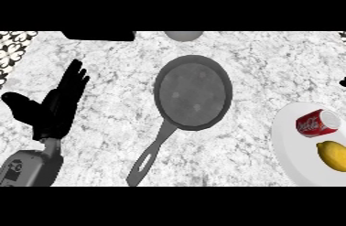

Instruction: Pick the lemon from the plate and place it in the pan

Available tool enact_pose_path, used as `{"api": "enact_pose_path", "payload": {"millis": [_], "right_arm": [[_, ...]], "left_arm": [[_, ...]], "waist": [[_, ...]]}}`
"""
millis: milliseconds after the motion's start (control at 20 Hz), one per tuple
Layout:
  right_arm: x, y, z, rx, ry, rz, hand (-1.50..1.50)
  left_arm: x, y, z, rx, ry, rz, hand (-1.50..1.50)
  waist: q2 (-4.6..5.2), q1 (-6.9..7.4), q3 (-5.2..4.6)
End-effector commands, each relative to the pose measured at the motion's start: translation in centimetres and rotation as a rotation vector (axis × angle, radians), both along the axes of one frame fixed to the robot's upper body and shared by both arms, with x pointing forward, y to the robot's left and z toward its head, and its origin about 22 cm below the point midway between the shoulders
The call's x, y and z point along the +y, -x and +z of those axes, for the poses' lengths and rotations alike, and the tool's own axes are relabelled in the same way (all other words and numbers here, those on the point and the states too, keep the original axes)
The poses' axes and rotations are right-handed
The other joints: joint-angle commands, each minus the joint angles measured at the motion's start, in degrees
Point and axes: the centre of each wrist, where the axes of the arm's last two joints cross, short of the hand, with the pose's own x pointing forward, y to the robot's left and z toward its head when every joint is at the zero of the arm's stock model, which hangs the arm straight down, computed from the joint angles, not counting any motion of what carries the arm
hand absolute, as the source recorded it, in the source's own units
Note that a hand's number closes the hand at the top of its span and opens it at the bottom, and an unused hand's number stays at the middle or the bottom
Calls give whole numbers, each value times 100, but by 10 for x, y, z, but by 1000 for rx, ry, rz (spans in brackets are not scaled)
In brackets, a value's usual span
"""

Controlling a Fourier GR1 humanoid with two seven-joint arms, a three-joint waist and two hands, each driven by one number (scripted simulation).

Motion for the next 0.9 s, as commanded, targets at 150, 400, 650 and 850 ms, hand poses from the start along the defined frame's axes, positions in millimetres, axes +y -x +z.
{"api": "enact_pose_path", "payload": {"millis": [150,400,650,850], "right_arm": [[-11,12,-6,170,377,223,-150],[-35,8,-27,141,422,270,-150],[-28,8,-37,-17,541,323,-150],[-10,4,-43,-95,544,283,-150]], "left_arm": [[7,1,5,16,-1,1,0],[3,2,3,-2,-18,2,0],[6,-1,0,26,3,25,0],[7,11,-1,11,-14,40,0]], "waist": [[-35,-18,-15],[-30,-10,-14],[-68,-178,-20],[-88,-222,-26]]}}
